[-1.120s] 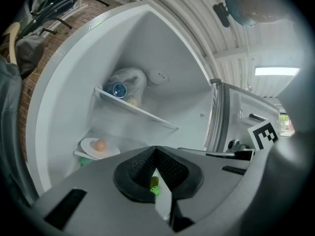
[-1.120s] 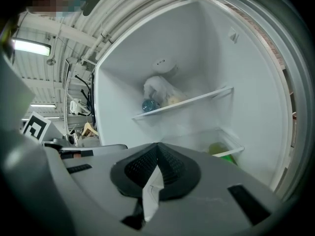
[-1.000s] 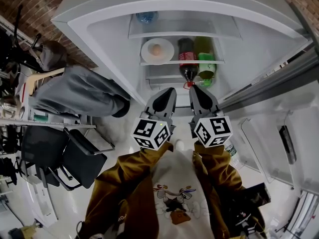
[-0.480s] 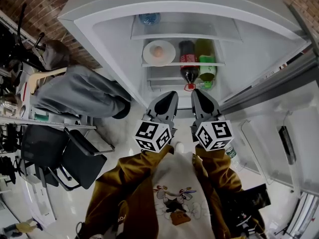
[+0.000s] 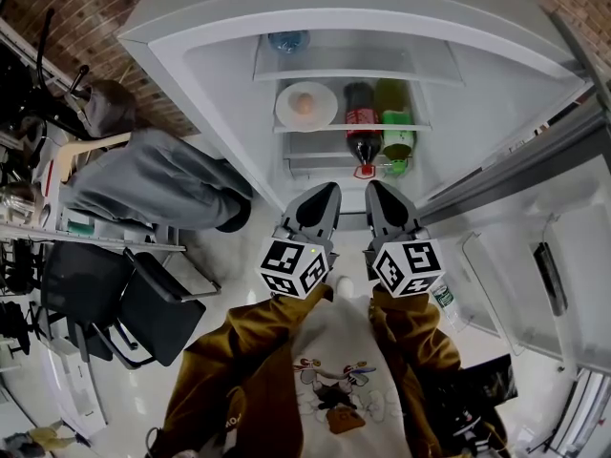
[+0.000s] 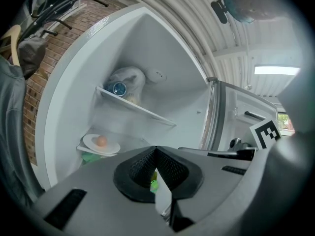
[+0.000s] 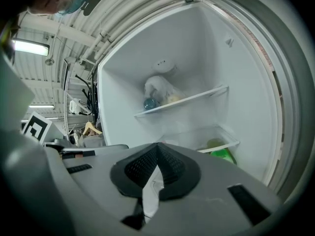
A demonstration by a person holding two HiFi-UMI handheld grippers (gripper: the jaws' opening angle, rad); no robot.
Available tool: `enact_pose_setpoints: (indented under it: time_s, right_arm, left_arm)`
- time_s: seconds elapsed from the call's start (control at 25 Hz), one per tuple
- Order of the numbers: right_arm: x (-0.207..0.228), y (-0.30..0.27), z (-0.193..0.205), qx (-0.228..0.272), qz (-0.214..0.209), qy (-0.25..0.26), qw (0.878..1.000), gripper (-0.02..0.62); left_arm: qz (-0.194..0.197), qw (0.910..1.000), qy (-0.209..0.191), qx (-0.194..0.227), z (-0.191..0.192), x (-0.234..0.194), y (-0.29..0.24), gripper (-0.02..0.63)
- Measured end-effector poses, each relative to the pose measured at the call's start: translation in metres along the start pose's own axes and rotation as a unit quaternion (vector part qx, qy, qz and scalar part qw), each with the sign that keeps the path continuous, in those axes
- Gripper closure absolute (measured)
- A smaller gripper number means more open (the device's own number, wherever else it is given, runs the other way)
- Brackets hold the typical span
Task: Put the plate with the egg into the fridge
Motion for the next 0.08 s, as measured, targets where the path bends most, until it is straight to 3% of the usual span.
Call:
enact_pose_setpoints:
  time_s: [0.08]
  right_arm:
    - [-0.0007,0.0016,0.0025,-0.001,0.003,-0.003,1.0,0.589]
  left_arm:
    - [-0.001,1.0,0.001,-0.004,0.0029,0.0001,0.0012,0.598]
Point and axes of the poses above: the fingertips, and each gripper's own axes: y backward along the fingers, x to its right, z out of its underside, the point moved 10 cm from there along y, backward along the fingers, and after that the axes turned 10 degrees about -x, right-handed, at the moved point
